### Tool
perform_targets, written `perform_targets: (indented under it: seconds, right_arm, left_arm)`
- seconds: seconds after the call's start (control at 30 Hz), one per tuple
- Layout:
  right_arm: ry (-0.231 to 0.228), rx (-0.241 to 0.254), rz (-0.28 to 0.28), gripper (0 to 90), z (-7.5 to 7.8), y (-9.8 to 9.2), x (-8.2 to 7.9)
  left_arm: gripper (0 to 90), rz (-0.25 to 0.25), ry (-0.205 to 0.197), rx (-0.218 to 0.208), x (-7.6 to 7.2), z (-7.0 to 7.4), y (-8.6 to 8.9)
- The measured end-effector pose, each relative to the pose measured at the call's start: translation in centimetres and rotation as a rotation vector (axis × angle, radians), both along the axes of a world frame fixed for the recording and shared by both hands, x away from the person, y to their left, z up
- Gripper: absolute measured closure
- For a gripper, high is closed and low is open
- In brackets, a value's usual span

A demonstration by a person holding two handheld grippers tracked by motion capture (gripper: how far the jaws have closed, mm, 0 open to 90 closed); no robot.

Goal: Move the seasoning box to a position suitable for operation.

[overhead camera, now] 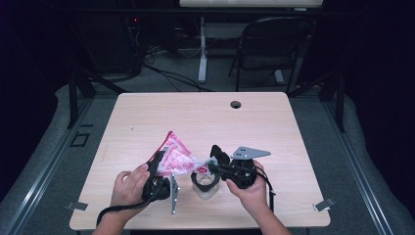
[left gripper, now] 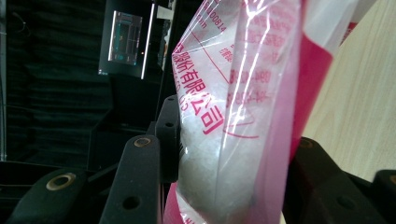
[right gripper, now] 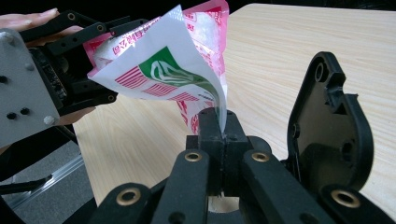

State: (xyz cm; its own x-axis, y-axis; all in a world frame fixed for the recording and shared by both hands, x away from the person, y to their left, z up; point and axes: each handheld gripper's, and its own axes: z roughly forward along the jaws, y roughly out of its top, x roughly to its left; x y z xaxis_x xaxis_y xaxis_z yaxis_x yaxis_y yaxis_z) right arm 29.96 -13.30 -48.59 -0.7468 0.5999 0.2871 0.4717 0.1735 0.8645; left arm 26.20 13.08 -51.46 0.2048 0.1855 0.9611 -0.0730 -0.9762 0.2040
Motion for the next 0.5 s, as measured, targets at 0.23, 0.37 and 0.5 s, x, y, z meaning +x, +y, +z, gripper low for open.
perform_targets:
  seconds: [0.23, 0.37, 0.5]
  right_arm:
    - [0.001, -0.004, -0.003, 90.0, -0.09, 0.01, 0.03]
    - [0.005, -0.006, -0.003, 90.0, -0.1, 0.03, 0.02]
    - [0.002, -0.003, -0.004, 90.0, -0.08, 0.07, -0.04]
  left_arm:
    - [63.4, 0.002, 0.006, 0.009, -0.06, 0.06, -0.03]
    - [63.4, 0.003, 0.008, 0.008, -0.07, 0.09, -0.02]
    - [63.5, 0.002, -0.003, 0.016, -0.11, 0.21, -0.03]
